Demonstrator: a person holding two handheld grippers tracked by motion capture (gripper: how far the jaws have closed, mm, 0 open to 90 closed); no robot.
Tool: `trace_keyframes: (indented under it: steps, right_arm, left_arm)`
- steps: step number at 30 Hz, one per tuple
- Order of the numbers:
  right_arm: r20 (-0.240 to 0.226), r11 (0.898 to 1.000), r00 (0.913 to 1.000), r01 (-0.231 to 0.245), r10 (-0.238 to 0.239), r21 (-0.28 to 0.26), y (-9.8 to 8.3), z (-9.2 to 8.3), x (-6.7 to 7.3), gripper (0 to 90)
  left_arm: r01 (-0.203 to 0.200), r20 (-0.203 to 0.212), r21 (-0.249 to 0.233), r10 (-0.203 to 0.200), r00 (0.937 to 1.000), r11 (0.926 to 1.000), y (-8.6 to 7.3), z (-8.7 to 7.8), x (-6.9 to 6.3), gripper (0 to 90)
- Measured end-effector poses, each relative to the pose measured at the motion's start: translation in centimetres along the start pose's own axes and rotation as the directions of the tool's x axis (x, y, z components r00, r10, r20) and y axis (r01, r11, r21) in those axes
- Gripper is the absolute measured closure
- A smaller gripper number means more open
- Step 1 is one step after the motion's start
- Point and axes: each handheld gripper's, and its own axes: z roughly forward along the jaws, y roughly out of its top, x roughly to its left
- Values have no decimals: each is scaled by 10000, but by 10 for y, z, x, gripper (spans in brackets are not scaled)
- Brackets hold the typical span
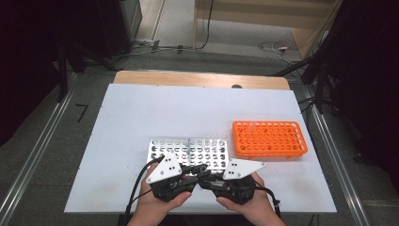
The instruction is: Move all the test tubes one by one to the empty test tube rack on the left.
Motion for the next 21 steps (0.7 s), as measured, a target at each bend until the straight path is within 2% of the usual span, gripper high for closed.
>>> trace_keyframes:
  steps: [3,7,9,16,21]
  right_arm:
    - [-39,9999,9999,114,-114,-40,-1,-1,0,634]
    - [-55,9996,9997,244,-245,-139,-3,-5,0,519]
    - [-63,9997,9998,186,-187,-185,-4,-9,-3,455]
    - [524,9985,9985,-149,177,-524,-10,-25,-17,239]
    - [1097,9968,9930,-356,433,-710,-17,-38,-30,100]
  left_arm:
    - [33,-95,24,-33,9999,10000,0,0,1,759]
    - [229,-222,-170,-233,9995,9996,1,-5,6,759]
    - [225,-302,-187,-231,9993,9996,2,-7,8,760]
    - [251,-526,-270,-265,9983,9993,3,-10,14,760]
    - [358,-614,-329,-378,9974,9988,4,-11,19,760]
